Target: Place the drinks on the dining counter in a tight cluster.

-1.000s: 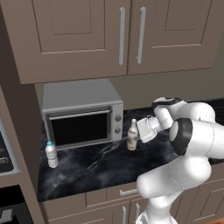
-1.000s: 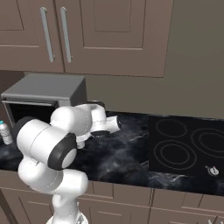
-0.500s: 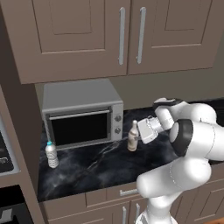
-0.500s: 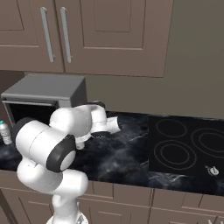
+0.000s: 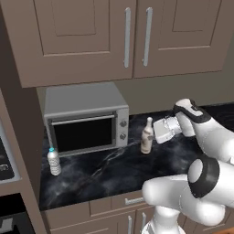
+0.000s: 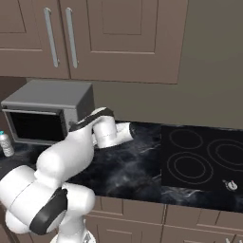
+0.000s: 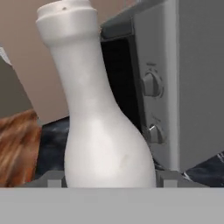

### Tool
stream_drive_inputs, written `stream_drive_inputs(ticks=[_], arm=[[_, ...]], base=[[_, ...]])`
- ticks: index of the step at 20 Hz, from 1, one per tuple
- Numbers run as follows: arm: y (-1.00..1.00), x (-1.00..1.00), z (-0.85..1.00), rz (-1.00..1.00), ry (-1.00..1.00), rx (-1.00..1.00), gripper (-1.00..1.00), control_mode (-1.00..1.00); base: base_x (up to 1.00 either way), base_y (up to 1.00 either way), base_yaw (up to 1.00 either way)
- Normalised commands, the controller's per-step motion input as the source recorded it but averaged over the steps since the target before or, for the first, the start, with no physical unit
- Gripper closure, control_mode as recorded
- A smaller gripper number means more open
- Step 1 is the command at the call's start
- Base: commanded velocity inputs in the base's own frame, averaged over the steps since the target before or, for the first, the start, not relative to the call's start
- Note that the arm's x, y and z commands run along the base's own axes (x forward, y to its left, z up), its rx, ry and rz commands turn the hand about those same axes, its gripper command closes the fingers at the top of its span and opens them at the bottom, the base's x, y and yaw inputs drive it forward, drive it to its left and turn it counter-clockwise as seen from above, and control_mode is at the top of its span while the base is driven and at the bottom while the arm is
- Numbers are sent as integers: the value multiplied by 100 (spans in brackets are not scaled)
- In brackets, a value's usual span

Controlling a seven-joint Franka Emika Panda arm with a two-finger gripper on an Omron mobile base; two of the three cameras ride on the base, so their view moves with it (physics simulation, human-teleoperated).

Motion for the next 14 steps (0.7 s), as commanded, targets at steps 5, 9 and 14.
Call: stream_drive_inputs(ticks=[5,9,14], arm=[[0,-1,100,-24,25,-13,100,-100],[15,-56,64,-22,7,-21,100,-100],[16,-85,67,-20,-10,-19,100,-100]], base=[[0,0,0],[0,0,0],[0,0,0]])
